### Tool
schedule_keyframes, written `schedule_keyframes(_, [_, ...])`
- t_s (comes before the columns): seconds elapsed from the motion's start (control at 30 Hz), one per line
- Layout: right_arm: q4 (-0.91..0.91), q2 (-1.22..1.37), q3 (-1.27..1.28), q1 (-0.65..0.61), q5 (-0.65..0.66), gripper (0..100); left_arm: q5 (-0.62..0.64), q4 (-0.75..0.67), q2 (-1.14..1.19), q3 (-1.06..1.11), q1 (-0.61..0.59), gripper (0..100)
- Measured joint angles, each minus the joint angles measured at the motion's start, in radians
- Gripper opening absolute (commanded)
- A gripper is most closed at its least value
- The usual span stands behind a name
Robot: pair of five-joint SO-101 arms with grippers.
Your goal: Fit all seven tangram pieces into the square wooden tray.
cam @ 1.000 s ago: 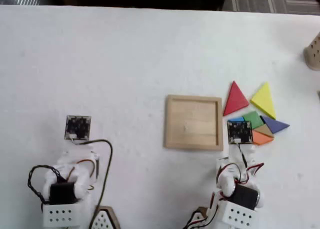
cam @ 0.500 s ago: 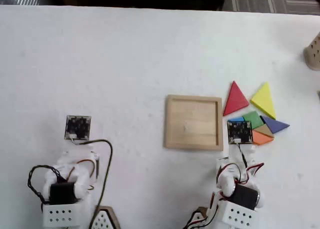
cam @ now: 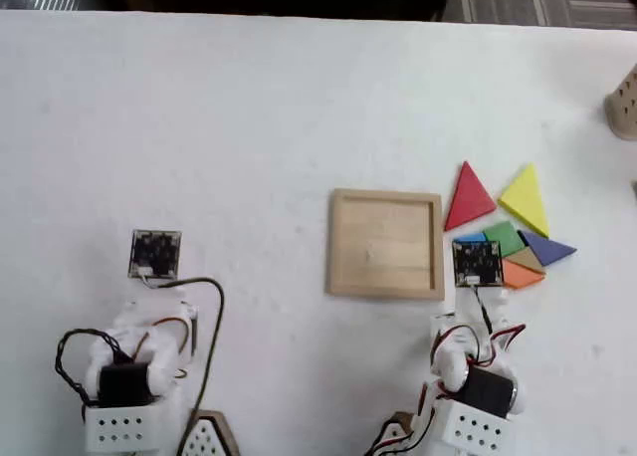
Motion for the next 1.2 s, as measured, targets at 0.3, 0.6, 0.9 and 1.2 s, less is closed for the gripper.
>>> schedule_keyframes(0.3, [0.0,0.0,0.0,-0.1,-0.002,1.8,0.0,0.0,0.0,0.0,0.0,3])
schedule_keyframes(0.6, [0.0,0.0,0.0,-0.1,-0.002,2.1,0.0,0.0,0.0,0.0,0.0,2])
schedule_keyframes(0.9, [-0.044,-0.003,0.0,-0.025,0.0,2.1,0.0,0.0,0.0,0.0,0.0,3])
schedule_keyframes(1.2, [-0.044,-0.003,0.0,0.031,0.0,2.1,-0.002,-0.15,0.0,-0.005,0.0,7])
